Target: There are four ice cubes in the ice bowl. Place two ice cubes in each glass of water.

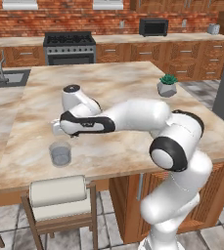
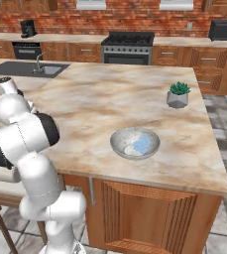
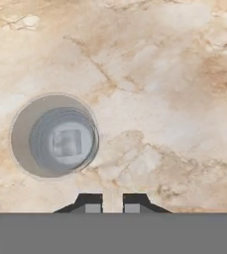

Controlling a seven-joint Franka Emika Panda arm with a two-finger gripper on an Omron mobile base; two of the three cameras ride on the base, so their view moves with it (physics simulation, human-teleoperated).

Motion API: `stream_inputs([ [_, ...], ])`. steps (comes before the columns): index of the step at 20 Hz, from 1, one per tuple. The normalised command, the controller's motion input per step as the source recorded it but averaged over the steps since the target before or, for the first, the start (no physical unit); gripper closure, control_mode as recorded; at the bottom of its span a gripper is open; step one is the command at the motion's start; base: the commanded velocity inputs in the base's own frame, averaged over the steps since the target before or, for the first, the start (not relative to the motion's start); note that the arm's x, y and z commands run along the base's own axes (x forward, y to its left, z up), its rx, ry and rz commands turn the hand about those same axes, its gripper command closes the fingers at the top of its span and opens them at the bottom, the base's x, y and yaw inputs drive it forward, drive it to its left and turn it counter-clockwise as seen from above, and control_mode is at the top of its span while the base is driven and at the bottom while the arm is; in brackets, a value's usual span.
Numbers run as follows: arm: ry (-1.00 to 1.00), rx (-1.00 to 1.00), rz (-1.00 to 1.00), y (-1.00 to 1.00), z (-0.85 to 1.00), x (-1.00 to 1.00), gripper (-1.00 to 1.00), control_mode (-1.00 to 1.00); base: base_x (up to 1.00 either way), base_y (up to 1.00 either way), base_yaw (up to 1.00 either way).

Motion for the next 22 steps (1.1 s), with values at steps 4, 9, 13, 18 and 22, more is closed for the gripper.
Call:
stream_inputs([
  [4, -0.14, 0.11, -0.16, -1.0, 0.03, -0.68, -1.0, -1.0, 0.0, 0.0, 0.0],
  [9, -0.15, 0.15, -0.09, -1.0, 0.31, -0.65, -1.0, -1.0, 0.0, 0.0, 0.0],
  [13, -0.18, 0.04, -0.09, -1.0, 0.65, -0.33, -1.0, -1.0, 0.0, 0.0, 0.0],
  [18, -0.12, -0.01, -0.01, -1.0, 0.59, -0.23, -1.0, -1.0, 0.0, 0.0, 0.0],
  [22, -0.13, -0.05, 0.0, -1.0, 0.13, -0.18, -1.0, -1.0, 0.0, 0.0, 0.0],
])
